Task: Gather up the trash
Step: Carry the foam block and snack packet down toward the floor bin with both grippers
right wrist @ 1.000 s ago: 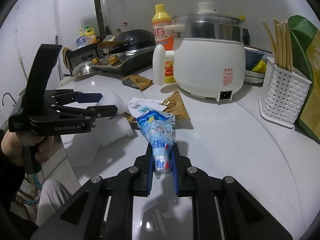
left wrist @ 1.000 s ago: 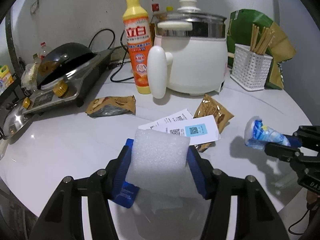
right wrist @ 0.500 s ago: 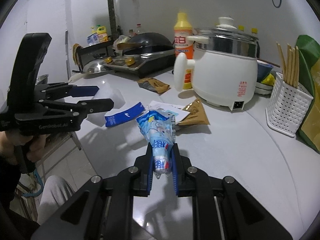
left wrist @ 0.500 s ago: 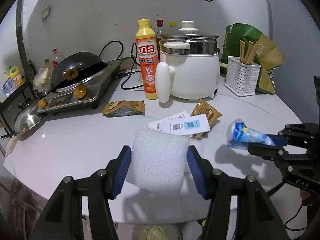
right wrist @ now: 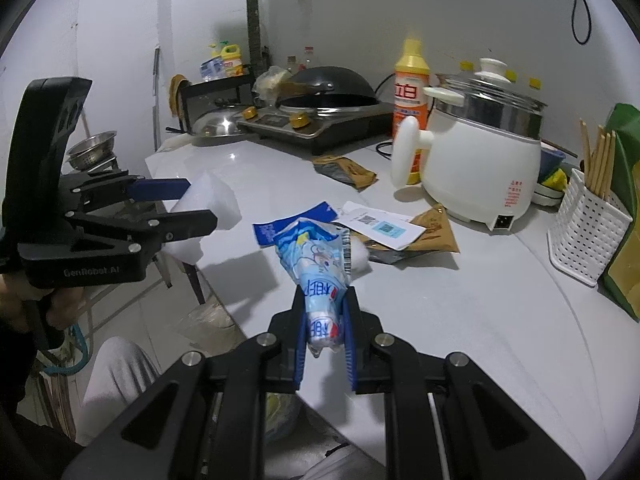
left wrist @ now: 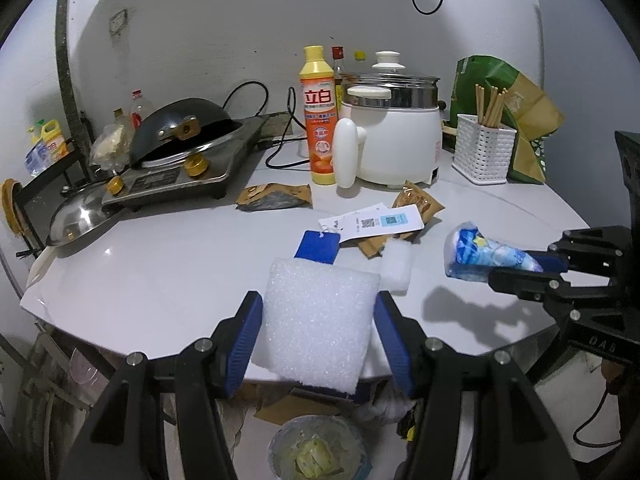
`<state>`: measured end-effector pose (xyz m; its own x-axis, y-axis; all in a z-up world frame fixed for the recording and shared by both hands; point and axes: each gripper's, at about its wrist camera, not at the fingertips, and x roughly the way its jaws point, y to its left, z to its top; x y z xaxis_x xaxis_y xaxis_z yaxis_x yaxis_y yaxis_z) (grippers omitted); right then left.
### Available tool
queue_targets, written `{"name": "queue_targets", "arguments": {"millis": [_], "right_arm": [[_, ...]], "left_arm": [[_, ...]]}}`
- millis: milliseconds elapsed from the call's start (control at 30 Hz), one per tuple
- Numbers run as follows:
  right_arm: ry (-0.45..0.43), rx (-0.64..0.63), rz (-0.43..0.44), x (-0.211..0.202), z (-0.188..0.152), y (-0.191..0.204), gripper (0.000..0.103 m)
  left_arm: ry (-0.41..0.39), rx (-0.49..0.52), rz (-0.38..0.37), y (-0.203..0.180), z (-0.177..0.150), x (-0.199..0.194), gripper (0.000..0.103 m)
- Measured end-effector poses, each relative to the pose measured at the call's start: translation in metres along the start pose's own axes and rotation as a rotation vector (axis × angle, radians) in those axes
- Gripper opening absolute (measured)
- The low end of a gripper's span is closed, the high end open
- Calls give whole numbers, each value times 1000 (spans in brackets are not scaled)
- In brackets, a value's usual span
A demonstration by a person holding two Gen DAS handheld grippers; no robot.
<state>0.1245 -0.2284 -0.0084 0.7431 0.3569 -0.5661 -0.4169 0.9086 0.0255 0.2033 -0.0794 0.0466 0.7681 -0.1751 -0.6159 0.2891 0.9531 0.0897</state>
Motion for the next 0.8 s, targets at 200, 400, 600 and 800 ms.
{"name": "queue_targets", "arguments": {"millis": [200,400,600,800], "right_arm": [[-3,-35,8,-7,1,18,14],[7,-79,17,-10,2,39,14],[38,-113,43,-3,0,61,14],[81,-145,73,12,-7,84,14]], "left_arm": [[-15,-26,9,10,-12,-16,58],[-23,-67,5,24,-29,-25,58],[-7,-117,0,41,-54,-29,58],[26,-172,16,61,-84,-28,58]]}}
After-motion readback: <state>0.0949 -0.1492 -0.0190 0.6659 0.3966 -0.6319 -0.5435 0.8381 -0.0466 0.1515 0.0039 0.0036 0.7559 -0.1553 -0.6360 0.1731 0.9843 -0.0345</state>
